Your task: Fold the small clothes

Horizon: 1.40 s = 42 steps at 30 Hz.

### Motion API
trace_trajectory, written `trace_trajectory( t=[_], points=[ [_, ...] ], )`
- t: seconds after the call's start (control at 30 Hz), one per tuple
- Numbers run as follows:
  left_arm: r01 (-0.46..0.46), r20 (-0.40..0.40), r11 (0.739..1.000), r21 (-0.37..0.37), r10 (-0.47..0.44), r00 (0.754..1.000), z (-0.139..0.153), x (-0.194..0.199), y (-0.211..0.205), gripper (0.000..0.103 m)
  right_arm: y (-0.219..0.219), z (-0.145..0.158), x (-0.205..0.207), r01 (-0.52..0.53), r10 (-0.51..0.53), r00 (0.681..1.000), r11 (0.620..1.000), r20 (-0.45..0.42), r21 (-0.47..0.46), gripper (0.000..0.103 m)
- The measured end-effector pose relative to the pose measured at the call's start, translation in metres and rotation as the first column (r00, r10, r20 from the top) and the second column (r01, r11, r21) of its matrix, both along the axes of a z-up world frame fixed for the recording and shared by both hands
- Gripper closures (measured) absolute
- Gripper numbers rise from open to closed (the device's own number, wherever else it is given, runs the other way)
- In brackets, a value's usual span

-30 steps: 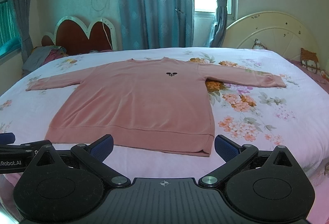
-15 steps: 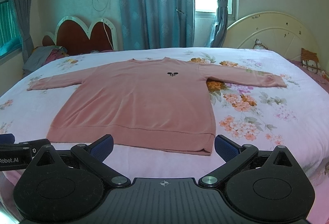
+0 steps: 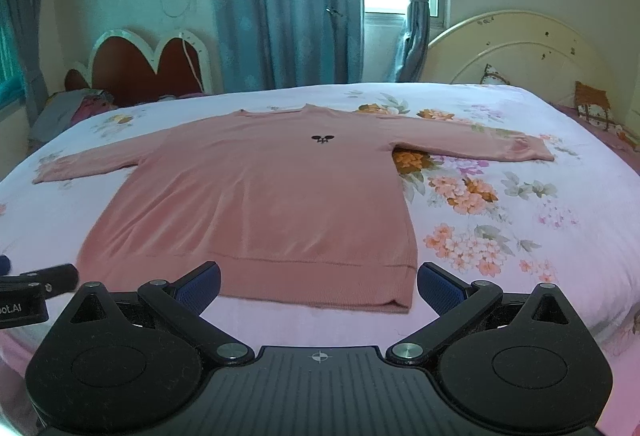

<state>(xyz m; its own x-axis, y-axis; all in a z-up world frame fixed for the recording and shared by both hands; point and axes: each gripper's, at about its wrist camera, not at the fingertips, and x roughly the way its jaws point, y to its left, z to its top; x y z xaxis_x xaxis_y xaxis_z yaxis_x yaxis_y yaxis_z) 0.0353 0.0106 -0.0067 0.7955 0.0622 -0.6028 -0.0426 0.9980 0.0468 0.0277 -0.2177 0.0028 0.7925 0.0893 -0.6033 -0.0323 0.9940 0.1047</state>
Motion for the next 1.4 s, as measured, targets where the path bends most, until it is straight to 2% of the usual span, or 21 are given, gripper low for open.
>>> trace_trajectory(
  t=[0.07,0.13,0.23,0.33,0.43,0.6,0.67,0.83,1.0,1.1,1.23,1.3,1.4],
  points=[
    [0.007,0.021,1.0,-0.01,-0.007,1.0,-0.001,0.01,0.002,0.0,0.001,-0.001,0.012,0.011,-0.011,1.0,1.0,0.0,-0.003,0.0],
    [0.005,0.05,0.998,-0.065,-0.002,0.999,-0.002,0.02,0.008,0.0,0.003,-0.003,0.026,0.022,-0.022,1.0,1.0,-0.003,-0.006,0.0],
    [-0.049,0.062,0.989,-0.143,0.059,0.996,-0.007,0.043,0.023,0.0,0.008,-0.004,0.048,0.038,-0.038,0.999,0.999,-0.002,-0.012,0.0],
    [-0.051,0.041,0.993,-0.109,0.056,0.998,-0.006,0.072,0.032,0.0,0.013,-0.004,0.07,0.052,-0.052,0.999,0.998,-0.002,-0.02,0.0],
    [0.001,0.013,0.996,-0.086,0.0,1.0,-0.002,0.097,0.038,0.0,0.022,0.001,0.09,0.059,-0.059,0.998,0.998,0.002,-0.03,0.0],
    [0.089,0.014,0.994,-0.059,-0.088,0.996,0.0,0.121,0.04,0.0,0.036,0.008,0.121,0.074,-0.074,0.997,0.996,0.019,-0.041,0.0],
    [0.124,0.021,0.989,-0.083,-0.123,0.992,-0.003,0.129,0.043,0.0,0.04,0.008,0.132,0.082,-0.081,0.996,0.995,0.023,-0.051,0.0],
    [0.143,-0.006,0.978,-0.155,-0.146,0.989,-0.012,0.154,0.049,0.0,0.034,0.004,0.154,0.105,-0.105,0.994,0.991,0.013,-0.083,0.0],
    [0.16,-0.017,0.964,-0.212,-0.168,0.986,-0.021,0.181,0.043,0.0,-0.009,0.001,0.176,0.166,-0.166,0.986,0.984,0.006,-0.062,0.0],
    [0.155,-0.022,0.968,-0.197,-0.162,0.987,-0.026,0.199,0.028,0.0,-0.044,0.002,0.186,0.224,-0.223,0.974,0.973,0.029,-0.049,0.0],
    [0.185,-0.048,0.966,-0.182,-0.196,0.979,-0.032,0.227,-0.002,0.0,-0.107,-0.007,0.211,0.303,-0.303,0.952,0.953,0.026,0.022,0.0],
    [0.201,-0.065,0.957,-0.209,-0.219,0.974,-0.035,0.242,-0.015,0.0,-0.141,-0.013,0.225,0.339,-0.34,0.94,0.939,0.02,0.056,0.0],
    [0.177,-0.077,0.965,-0.191,-0.195,0.978,-0.039,0.263,-0.041,0.0,-0.198,-0.022,0.248,0.393,-0.396,0.918,0.915,0.005,0.092,0.001]
  ],
)
